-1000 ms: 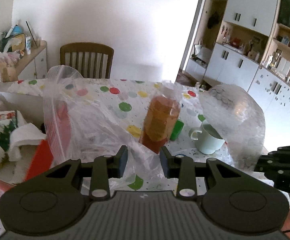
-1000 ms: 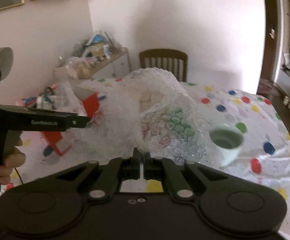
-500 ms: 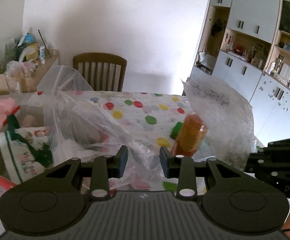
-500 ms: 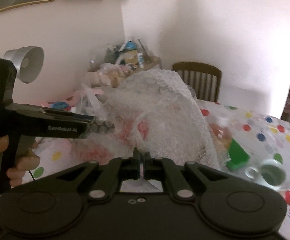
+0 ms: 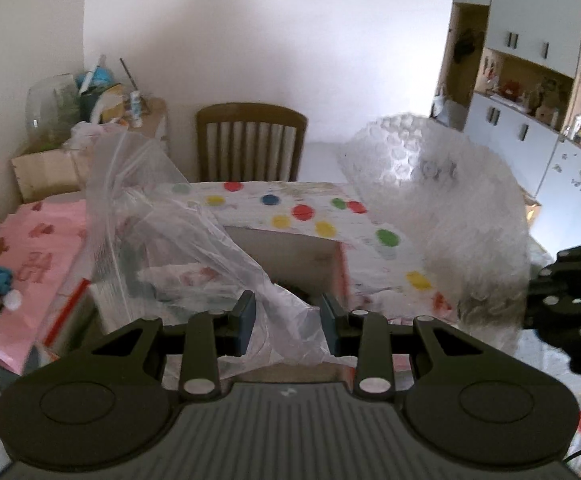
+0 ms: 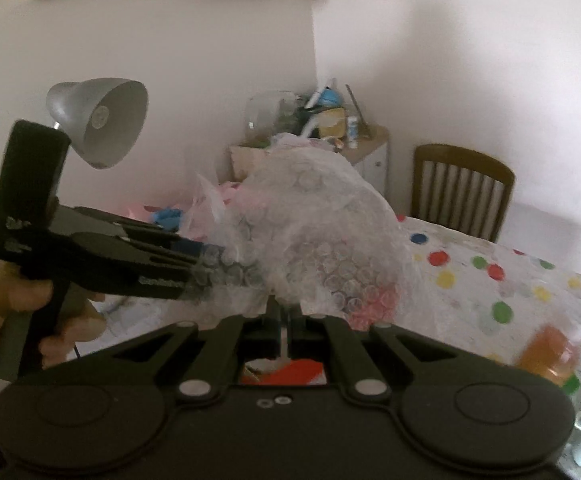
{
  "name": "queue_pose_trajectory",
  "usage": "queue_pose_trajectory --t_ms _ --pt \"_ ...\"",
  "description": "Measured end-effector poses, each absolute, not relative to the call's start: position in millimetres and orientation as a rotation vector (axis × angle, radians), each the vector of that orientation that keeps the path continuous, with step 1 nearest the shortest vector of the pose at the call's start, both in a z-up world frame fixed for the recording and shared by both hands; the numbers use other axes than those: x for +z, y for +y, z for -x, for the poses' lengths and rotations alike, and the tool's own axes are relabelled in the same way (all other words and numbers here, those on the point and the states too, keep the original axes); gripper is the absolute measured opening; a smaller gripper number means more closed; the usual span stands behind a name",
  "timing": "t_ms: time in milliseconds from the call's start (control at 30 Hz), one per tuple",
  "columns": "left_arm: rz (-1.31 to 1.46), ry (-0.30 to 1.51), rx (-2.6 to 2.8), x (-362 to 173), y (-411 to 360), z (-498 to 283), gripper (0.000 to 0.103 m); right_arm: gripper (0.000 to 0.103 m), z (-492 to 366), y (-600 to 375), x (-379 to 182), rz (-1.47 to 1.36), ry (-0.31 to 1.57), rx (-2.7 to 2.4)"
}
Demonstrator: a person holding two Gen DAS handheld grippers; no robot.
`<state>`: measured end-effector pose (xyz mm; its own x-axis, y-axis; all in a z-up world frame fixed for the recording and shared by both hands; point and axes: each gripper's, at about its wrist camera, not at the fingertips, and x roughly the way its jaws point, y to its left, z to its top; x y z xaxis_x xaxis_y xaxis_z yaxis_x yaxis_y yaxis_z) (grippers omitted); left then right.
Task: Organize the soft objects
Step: 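Lift and carry the plastic bag and bubble wrap with both grippers into the box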
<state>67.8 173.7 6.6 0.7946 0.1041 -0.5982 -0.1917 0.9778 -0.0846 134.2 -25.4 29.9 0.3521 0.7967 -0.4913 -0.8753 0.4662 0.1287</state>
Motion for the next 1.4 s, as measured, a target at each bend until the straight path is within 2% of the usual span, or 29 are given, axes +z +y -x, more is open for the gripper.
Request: queue_pose_trajectory --t_ms 667,1033,1400 --pt "0.067 0.670 0.230 -7 244 -68 0.035 0.002 -143 72 40 0.039 0.579 1.311" --pt "0.043 0.746 0.115 -33 240 -102 0.034 0.002 -198 79 -13 0.002 0.799 1.130" --pt "0.067 0.862 0.049 -76 237 -132 0.034 0.002 -219 100 -51 0.110 0.865 0.997"
